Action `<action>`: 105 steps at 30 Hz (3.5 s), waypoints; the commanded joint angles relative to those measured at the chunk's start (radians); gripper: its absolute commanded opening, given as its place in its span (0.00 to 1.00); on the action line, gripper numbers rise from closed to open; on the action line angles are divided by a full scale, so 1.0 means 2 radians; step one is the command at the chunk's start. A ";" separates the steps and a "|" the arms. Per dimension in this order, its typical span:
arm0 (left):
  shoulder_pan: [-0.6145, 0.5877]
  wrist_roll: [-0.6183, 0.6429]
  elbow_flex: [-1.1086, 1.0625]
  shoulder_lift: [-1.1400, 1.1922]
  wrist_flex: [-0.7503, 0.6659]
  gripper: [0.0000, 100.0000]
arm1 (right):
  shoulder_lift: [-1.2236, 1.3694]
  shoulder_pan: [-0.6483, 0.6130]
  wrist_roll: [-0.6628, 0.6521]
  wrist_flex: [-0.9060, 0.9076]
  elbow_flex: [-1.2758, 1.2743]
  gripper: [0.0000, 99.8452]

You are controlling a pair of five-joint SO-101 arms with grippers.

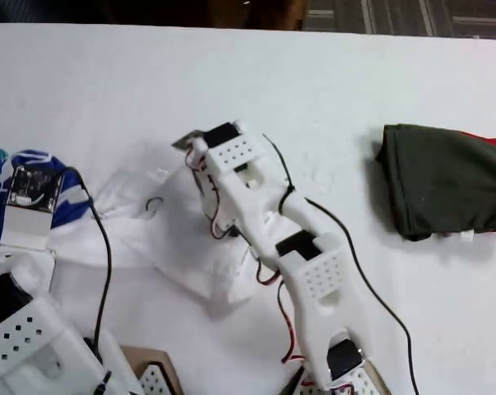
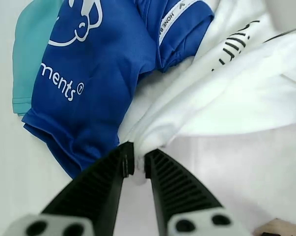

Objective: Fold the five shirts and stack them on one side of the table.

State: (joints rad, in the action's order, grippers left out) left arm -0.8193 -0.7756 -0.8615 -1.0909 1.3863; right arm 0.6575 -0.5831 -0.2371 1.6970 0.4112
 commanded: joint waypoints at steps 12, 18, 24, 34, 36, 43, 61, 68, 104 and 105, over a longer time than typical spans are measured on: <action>-0.006 -0.005 0.001 -0.005 -0.003 0.03 | -0.010 0.000 0.002 0.000 0.022 0.02; -0.006 -0.005 0.003 -0.005 -0.003 0.03 | -0.009 0.000 0.002 0.034 0.071 0.02; -0.006 -0.006 0.004 -0.005 -0.003 0.03 | -0.010 0.014 0.002 0.036 0.078 0.02; -0.006 -0.006 0.004 -0.005 -0.003 0.03 | -0.006 0.010 -0.010 0.036 0.127 0.02; -0.006 -0.006 0.004 -0.005 -0.003 0.03 | -0.006 0.006 -0.016 0.035 0.137 0.02; -0.006 -0.006 0.002 -0.005 -0.003 0.03 | -0.002 0.002 -0.026 0.035 0.143 0.02; -0.006 -0.006 0.002 -0.005 -0.003 0.03 | 0.032 0.001 -0.025 0.030 0.156 0.21; -0.006 -0.006 0.002 -0.005 -0.003 0.03 | 0.036 -0.003 -0.022 0.033 0.191 0.21; -0.006 -0.006 0.002 -0.005 -0.002 0.03 | 0.070 -0.008 -0.021 0.035 0.195 0.02; -0.006 -0.006 0.002 -0.005 -0.002 0.03 | 0.070 -0.008 -0.021 0.035 0.195 0.02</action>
State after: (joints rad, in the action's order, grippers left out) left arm -0.8193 -0.7756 -0.8615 -1.0909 1.3863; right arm 0.8124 -0.6091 -0.2785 1.7461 0.7564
